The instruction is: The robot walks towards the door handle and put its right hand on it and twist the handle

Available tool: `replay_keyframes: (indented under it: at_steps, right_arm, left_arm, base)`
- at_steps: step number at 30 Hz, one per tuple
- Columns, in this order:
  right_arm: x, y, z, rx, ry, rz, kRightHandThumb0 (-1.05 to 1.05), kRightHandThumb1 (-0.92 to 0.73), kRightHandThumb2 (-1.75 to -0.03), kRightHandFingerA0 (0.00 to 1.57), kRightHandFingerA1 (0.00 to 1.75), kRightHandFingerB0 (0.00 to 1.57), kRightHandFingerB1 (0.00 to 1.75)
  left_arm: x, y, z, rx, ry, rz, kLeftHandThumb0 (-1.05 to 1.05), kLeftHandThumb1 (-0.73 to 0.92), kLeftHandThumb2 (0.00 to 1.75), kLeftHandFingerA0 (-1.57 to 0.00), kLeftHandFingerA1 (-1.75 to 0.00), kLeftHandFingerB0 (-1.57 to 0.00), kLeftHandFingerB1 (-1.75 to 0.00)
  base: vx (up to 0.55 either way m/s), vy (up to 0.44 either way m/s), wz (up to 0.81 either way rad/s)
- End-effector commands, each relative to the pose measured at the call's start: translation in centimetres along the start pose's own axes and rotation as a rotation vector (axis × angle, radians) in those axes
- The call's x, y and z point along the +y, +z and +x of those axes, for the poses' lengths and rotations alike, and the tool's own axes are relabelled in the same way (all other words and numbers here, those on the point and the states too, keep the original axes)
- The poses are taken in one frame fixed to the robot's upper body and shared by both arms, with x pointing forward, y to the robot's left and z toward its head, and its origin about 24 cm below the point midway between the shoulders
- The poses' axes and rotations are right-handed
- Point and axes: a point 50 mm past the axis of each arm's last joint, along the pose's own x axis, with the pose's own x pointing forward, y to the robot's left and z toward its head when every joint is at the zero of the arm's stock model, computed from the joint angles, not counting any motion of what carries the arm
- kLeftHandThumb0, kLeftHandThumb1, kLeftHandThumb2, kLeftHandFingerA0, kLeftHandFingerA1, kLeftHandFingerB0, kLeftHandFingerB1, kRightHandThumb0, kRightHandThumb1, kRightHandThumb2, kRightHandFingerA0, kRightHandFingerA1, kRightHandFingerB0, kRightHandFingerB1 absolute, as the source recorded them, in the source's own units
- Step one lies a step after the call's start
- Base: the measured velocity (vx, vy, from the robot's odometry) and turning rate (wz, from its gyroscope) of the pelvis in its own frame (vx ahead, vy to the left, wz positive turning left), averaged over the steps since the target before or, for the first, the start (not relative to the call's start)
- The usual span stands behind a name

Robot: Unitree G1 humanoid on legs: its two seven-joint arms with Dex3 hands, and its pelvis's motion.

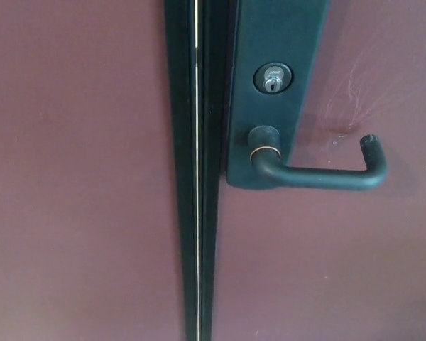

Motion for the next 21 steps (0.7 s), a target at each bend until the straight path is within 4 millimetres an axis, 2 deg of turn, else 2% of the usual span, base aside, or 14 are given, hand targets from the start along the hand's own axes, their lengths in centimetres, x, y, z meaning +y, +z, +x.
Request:
replay_keyframes:
  at_steps: [1, 2, 4, 5, 6, 10, 11, 12, 14, 16, 17, 18, 19, 21]
  right_arm:
    - [-0.6, 0.5, 0.1, -0.012, -0.038, 0.046, -0.29, -0.67, -0.6, 0.74, 0.59, 0.52, 0.39]
    - [-0.6, 0.5, 0.1, -0.012, -0.038, 0.047, -0.29, -0.67, -0.6, 0.74, 0.59, 0.52, 0.39]
    - [-3.7, 1.8, 0.1, -0.127, -0.198, 0.311, -0.35, -0.63, -0.59, 0.67, 0.53, 0.47, 0.37]
    - [-4.0, 2.2, 0.1, -0.155, -0.219, 0.363, -0.36, -0.61, -0.59, 0.66, 0.52, 0.46, 0.37]
    - [-5.1, 3.2, 0.0, -0.231, -0.263, 0.439, -0.45, -0.49, -0.8, 0.56, 0.58, 0.39, 0.49]
    - [-5.2, 3.3, -0.1, -0.244, -0.269, 0.455, -0.45, -0.49, -0.8, 0.56, 0.58, 0.39, 0.49]
    - [-10.0, 4.9, -2.3, -0.526, -0.367, 0.501, -0.47, -0.48, -0.77, 0.43, 0.52, 0.37, 0.47]
    - [-11.4, 5.6, -3.6, -0.623, -0.393, 0.51, -0.4, -0.59, -0.58, 0.48, 0.41, 0.42, 0.35]
    - [-12.8, 6.6, -5.2, -0.727, -0.424, 0.509, -0.4, -0.59, -0.58, 0.46, 0.4, 0.41, 0.35]
    - [-12.9, 6.6, -5.5, -0.734, -0.425, 0.51, -0.4, -0.59, -0.58, 0.46, 0.4, 0.41, 0.35]
    - [-15.1, 8.5, -9.5, -0.913, -0.496, 0.501, -0.41, -0.61, -0.59, 0.43, 0.42, 0.39, 0.34]
    - [-15.8, 9.2, -11.4, -0.99, -0.522, 0.49, -0.41, -0.61, -0.59, 0.43, 0.42, 0.39, 0.34]
    - [-16.2, 9.4, -12.3, -1.03, -0.539, 0.492, -0.47, -0.49, -0.79, 0.36, 0.57, 0.31, 0.52]
    - [-16.9, 9.7, -13.8, -1.093, -0.562, 0.5, -0.5, -0.49, -0.81, 0.35, 0.63, 0.29, 0.58]
  left_arm:
    - [0.0, -0.1, 0.0, -0.002, 0.005, 0.008, -0.04, 0.73, 0.59, -0.48, -0.43, -0.38, -0.37]
    - [0.0, -0.1, 0.0, -0.002, 0.005, 0.008, -0.04, 0.73, 0.59, -0.48, -0.43, -0.38, -0.37]
    - [0.3, 0.6, 0.2, -0.018, 0.008, 0.007, -0.04, 0.73, 0.59, -0.47, -0.43, -0.38, -0.37]
    - [0.4, 0.9, 0.3, -0.026, 0.01, 0.005, -0.04, 0.73, 0.59, -0.47, -0.43, -0.38, -0.37]
    - [0.8, 1.5, 0.4, -0.047, 0.016, 0.003, -0.04, 0.73, 0.59, -0.47, -0.43, -0.38, -0.37]
    - [0.8, 1.6, 0.5, -0.049, 0.017, 0.003, -0.04, 0.73, 0.59, -0.47, -0.43, -0.38, -0.37]
    - [1.5, 1.8, 0.4, -0.064, 0.026, -0.001, -0.04, 0.73, 0.59, -0.46, -0.43, -0.38, -0.37]
    - [1.7, 1.9, 0.4, -0.069, 0.027, -0.001, -0.05, 0.73, 0.59, -0.45, -0.42, -0.38, -0.37]
    - [1.9, 2.1, 0.4, -0.074, 0.029, 0.004, -0.05, 0.73, 0.59, -0.44, -0.42, -0.38, -0.37]
    - [1.9, 2.1, 0.4, -0.075, 0.029, 0.004, -0.05, 0.73, 0.59, -0.44, -0.42, -0.38, -0.37]
    - [1.9, 2.3, 0.5, -0.079, 0.031, -0.011, -0.05, 0.73, 0.6, -0.44, -0.42, -0.38, -0.37]
    - [1.9, 2.4, 0.6, -0.08, 0.032, -0.017, -0.05, 0.73, 0.6, -0.44, -0.42, -0.38, -0.37]
    - [1.8, 2.4, 0.6, -0.08, 0.031, -0.024, -0.05, 0.73, 0.6, -0.44, -0.42, -0.37, -0.37]
    - [1.7, 2.2, 0.5, -0.071, 0.028, -0.031, -0.05, 0.73, 0.6, -0.44, -0.42, -0.37, -0.37]
  base:
    - [0.0, 0.0, 0.0]
    - [0.0, 0.0, 0.0]
    - [0.0, 0.0, 0.0]
    - [0.0, 0.0, 0.0]
    - [0.0, 0.0, 0.0]
    - [0.0, 0.0, 0.0]
    - [0.0, 0.0, 0.0]
    - [0.0, 0.0, 0.0]
    - [0.0, 0.0, 0.0]
    - [0.0, 0.0, 0.0]
    - [0.0, 0.0, 0.0]
    - [0.0, 0.0, 0.0]
    - [0.0, 0.0, 0.0]
    - [0.0, 0.0, 0.0]
